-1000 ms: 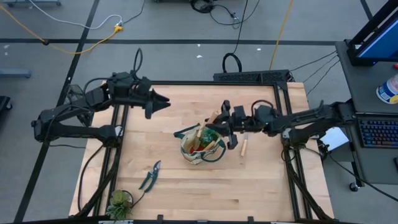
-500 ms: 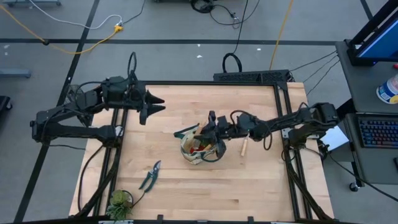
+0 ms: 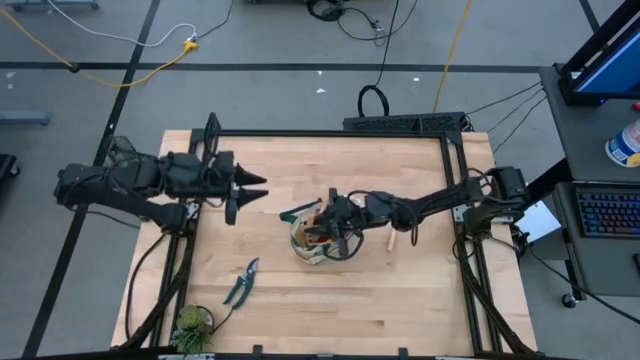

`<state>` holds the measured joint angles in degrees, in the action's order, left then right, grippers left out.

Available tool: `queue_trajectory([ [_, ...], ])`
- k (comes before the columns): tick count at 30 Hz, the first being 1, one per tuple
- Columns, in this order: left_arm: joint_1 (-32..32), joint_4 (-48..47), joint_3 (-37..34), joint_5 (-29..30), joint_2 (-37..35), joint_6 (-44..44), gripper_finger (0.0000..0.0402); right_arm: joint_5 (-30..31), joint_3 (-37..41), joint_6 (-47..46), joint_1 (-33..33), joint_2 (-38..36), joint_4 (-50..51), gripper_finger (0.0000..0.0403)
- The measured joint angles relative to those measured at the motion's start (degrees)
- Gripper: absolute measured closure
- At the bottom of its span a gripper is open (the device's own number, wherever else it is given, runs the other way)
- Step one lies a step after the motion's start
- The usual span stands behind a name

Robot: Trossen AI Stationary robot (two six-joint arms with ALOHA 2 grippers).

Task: Pick & Place Garden tools in Gardening bag
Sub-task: Put the top hand rake into the gardening bag

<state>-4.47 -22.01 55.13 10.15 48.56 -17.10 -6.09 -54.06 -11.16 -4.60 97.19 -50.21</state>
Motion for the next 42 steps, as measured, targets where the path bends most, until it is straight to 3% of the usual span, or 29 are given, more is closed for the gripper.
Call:
queue_trajectory([
  [14, -11.51, 18.13, -16.02, 7.58, 0.07, -6.74, 0.0236, 1.8, 0.0, -0.12, 0.02, 0.89, 3.82, 0.0342],
  [30, -15.04, 19.29, -16.68, 9.94, 0.04, -7.89, 0.0236, 1.55, 0.0, 0.07, 0.0, 0.89, 3.97, 0.0324],
  [42, -15.21, 19.29, -16.68, 9.94, 0.04, -8.13, 0.0236, 3.28, 0.0, -0.11, -0.02, 0.89, 3.84, 0.0269],
])
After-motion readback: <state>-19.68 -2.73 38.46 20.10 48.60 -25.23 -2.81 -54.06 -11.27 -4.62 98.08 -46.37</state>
